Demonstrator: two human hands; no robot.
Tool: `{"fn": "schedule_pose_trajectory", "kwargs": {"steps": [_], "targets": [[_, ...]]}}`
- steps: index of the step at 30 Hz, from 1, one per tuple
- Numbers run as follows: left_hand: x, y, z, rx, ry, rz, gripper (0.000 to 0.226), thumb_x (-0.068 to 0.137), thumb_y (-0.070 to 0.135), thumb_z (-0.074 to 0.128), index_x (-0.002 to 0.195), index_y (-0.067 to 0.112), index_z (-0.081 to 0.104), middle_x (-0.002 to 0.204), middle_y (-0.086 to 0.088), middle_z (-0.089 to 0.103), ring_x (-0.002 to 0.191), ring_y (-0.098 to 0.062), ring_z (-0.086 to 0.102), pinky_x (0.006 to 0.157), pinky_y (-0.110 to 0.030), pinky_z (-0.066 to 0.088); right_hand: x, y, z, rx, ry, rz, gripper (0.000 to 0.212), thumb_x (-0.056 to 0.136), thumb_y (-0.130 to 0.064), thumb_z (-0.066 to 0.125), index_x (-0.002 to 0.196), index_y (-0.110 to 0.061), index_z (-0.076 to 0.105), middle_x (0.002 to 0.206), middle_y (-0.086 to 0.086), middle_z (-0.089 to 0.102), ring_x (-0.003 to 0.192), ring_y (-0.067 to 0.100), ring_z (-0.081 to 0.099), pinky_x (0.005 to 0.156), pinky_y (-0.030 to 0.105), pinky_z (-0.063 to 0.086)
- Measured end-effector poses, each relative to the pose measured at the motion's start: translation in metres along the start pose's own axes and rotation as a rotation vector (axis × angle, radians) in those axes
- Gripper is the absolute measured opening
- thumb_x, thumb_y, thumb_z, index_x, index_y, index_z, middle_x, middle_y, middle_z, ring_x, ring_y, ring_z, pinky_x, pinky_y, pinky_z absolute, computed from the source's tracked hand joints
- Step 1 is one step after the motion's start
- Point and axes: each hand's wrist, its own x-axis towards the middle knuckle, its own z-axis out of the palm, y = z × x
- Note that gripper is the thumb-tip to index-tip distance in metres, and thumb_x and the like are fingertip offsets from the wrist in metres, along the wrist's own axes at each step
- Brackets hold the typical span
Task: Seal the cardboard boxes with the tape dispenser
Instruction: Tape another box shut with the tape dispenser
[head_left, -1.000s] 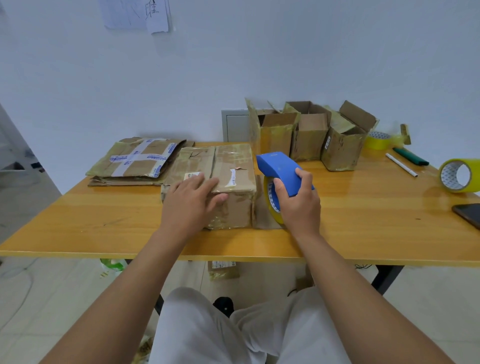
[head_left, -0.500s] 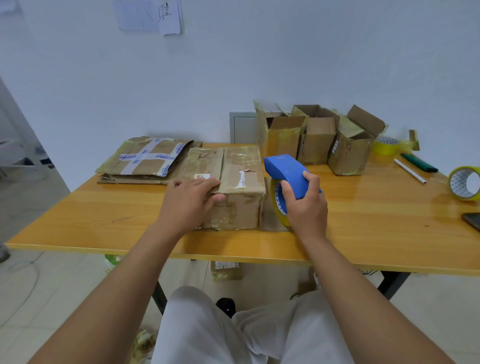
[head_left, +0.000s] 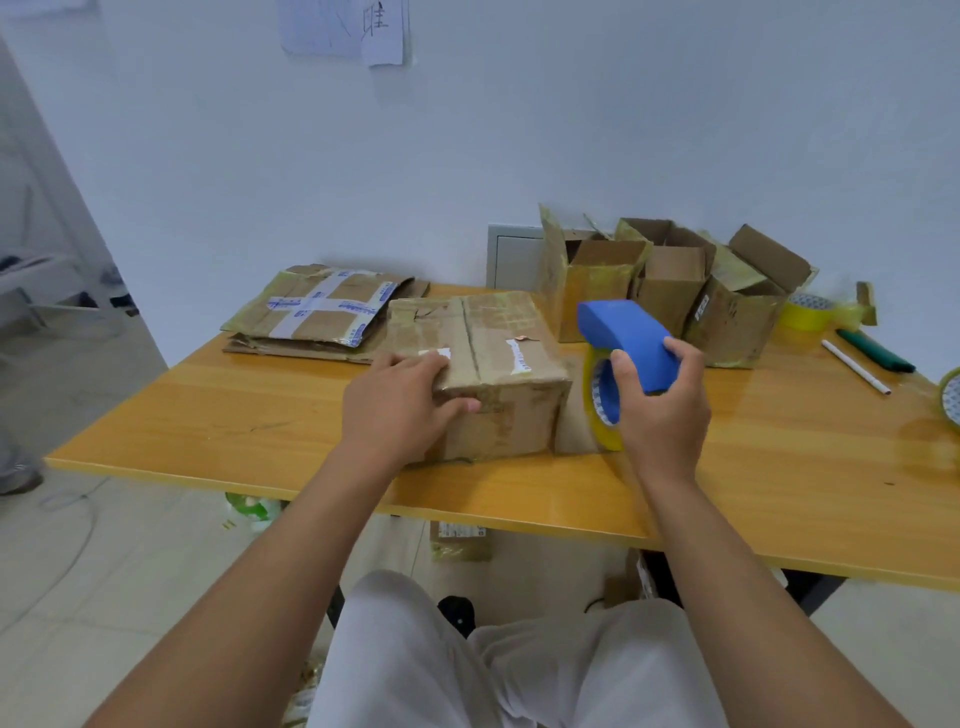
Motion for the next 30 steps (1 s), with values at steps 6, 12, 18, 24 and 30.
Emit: {"fn": "schedule_pose_trajectory", "kwargs": {"steps": [6,12,18,24,30], "targets": [[-0.003,0.015,0.004,0.095,-0.003,0.073,0.068,0.082,0.084,0.037,0.125,0.033,0.051,0.127,0.013,0.062,0.118,-0.020,0.049,0.060,-0.030,0.036,0.014,-0.060,-0.003,0.183,0.096,-0.149,0.056,0.086,-0.056,0.067,0.128,-0.023,0.050,0.118,-0.017,0.052,0.106,0.000,0.054,0.081,0.020,0.048],[-0.003,-0.005,0.000,-0.084,-0.001,0.099,0.051,0.091,0.070,0.042,0.133,0.044,0.054,0.140,0.021,0.054,0.120,-0.012,0.043,0.071,-0.030,0.041,0.012,-0.079,0.003,0.126,0.095,-0.255,0.056,0.087,-0.043,0.074,0.130,-0.014,0.054,0.113,-0.009,0.050,0.094,-0.019,0.042,0.074,0.000,0.033],[-0.008,0.030,0.011,-0.055,0.096,0.049,0.055,0.090,0.071,0.044,0.127,0.035,0.064,0.128,0.016,0.065,0.116,-0.013,0.053,0.071,-0.028,0.044,0.006,-0.108,0.021,0.355,0.091,-0.190,0.052,0.086,-0.051,0.068,0.126,-0.024,0.050,0.118,-0.023,0.050,0.110,-0.003,0.052,0.086,0.021,0.049],[-0.009,0.028,0.011,-0.224,0.059,0.093,0.054,0.096,0.062,0.035,0.133,0.032,0.061,0.136,0.016,0.060,0.124,-0.011,0.046,0.086,-0.030,0.046,-0.011,-0.103,0.052,0.323,-0.080,-0.138,0.049,0.085,-0.056,0.066,0.125,-0.037,0.045,0.114,-0.033,0.044,0.105,-0.004,0.052,0.082,0.017,0.049],[-0.012,0.019,0.008,-0.271,0.067,0.133,0.047,0.096,0.057,0.049,0.132,0.029,0.062,0.134,0.011,0.062,0.127,-0.010,0.051,0.088,-0.031,0.049,-0.006,-0.098,0.051,0.264,-0.122,-0.173,0.056,0.085,-0.063,0.059,0.128,-0.031,0.044,0.106,-0.033,0.041,0.099,-0.016,0.048,0.068,0.004,0.042]]}}
